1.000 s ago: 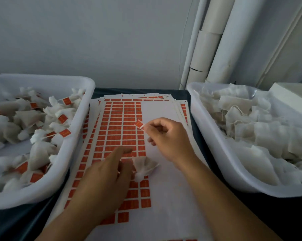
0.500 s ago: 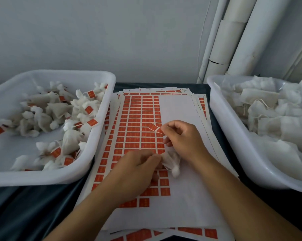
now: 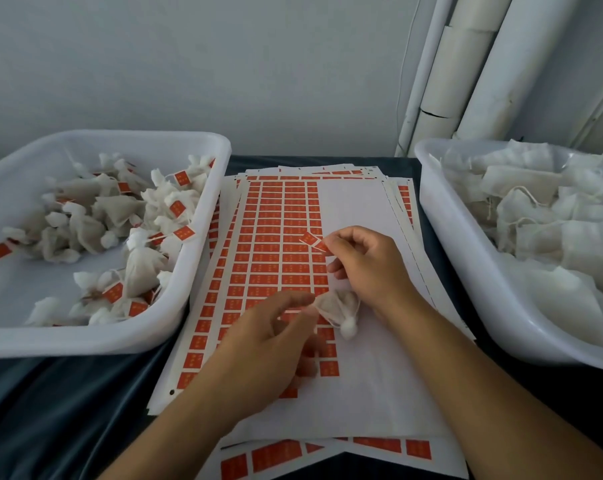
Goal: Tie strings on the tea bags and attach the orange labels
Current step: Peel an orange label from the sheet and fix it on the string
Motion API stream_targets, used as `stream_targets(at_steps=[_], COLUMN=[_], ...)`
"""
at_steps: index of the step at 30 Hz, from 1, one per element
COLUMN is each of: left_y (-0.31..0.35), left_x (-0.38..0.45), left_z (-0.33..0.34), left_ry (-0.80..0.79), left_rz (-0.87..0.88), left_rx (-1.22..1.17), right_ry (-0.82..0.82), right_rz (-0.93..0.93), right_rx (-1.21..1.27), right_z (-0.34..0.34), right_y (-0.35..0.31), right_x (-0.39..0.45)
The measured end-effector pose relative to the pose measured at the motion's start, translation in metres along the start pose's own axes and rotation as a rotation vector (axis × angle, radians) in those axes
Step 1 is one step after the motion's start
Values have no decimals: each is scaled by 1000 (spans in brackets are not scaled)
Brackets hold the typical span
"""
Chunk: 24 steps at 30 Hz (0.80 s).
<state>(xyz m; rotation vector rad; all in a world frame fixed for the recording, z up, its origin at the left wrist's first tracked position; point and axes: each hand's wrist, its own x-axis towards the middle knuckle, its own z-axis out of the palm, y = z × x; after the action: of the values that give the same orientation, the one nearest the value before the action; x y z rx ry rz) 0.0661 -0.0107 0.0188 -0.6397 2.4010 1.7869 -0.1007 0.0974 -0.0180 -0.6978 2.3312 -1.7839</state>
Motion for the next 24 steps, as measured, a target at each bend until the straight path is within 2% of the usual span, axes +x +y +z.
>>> stream_targets(at_steps=[3,5,8,11,14,24], left_y=[6,8,9,7,2,-5], left_x=[-7,-10,-11,-9,-6,-1], left_z=[6,11,18,23,25,18], left_ry=[-190,-235,-236,-164,-72,49], left_rz=[-78,-124,-221,-255,-182,-12], left_rx=[-120,-252,-445,-572,-508,-212], right_ry=[-2,-4,-9,-14,-2,28], right_rz=[9,14,22,19,14,32], right_rx=[14,21,35,39,41,54], right_z=[0,1,1,1,1,-2], right_y=[-1,-2,-3,-4,-4,-6], right_x=[0,-1,-2,-3,-3,0])
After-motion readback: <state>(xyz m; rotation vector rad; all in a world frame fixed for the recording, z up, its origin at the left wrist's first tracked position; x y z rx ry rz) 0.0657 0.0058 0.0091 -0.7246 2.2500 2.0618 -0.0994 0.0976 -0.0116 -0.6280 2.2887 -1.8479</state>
